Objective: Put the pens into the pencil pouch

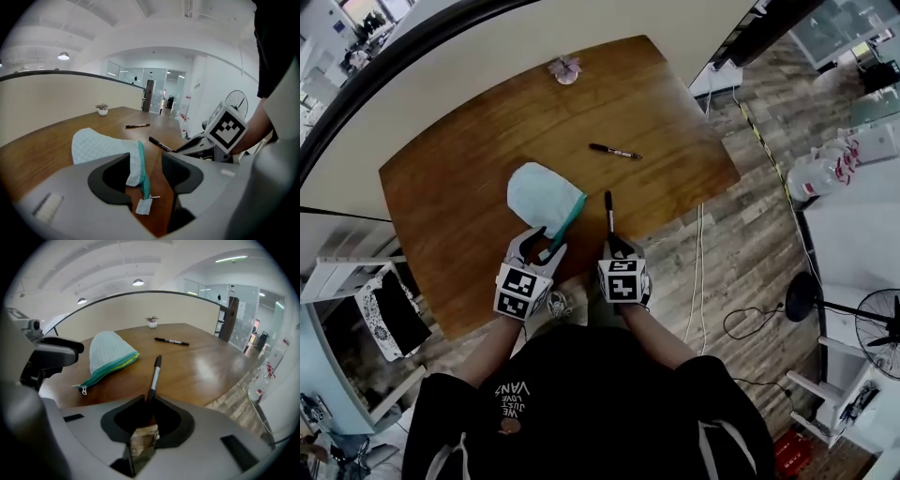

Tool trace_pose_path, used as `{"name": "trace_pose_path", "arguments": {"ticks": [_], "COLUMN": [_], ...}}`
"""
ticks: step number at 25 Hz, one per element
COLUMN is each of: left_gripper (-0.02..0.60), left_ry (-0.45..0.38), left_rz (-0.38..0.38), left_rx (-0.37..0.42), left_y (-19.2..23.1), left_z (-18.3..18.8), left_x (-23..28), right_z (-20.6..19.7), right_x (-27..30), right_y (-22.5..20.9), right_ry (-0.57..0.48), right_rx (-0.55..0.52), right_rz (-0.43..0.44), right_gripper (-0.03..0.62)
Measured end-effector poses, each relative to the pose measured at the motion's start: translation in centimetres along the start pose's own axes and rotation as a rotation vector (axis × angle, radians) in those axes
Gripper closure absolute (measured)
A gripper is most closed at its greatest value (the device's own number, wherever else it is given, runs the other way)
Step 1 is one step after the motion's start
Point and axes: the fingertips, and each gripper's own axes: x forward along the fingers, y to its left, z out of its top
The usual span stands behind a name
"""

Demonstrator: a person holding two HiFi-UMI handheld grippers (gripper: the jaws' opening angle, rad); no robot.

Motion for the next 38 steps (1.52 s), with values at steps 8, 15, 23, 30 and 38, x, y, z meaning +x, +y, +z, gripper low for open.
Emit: {"name": "trace_pose_path", "arguments": {"ticks": [8,15,23,30,38], "left_gripper": [0.384,0.389,0.518,0.524,0.525], "left_ry": [0.178,0.251,0.211,0.079,0.053], "left_rz": [0.032,0.074,0.094,0.118,0.066], "left_rx": [0.072,0.075,0.033,-0.001,0.068], "left_y": [0.3,1.2,2.0,2.4,0.9], "left_z": [-3.3,-4.3,-3.5,-0.6,0.1], "left_x": [4.7,6.4,6.0,4.7,4.2], "right_z": [-0.1,0.4,0.7,0.5,0.7], "right_x": [-0.3,-1.3,-3.0,-4.3,-4.2], "right_y": [-0.3,-0.6,0.1,2.2,4.6], "right_ry": [0.002,-0.029,-0.054,-0.044,0.010], "right_rx": [0.002,0.020,-0.015,-0.091,-0.134], "right_rz": [0.042,0.099,0.164,0.240,0.316], "right_gripper": [0.540,0.540,0.540,0.540,0.540]}}
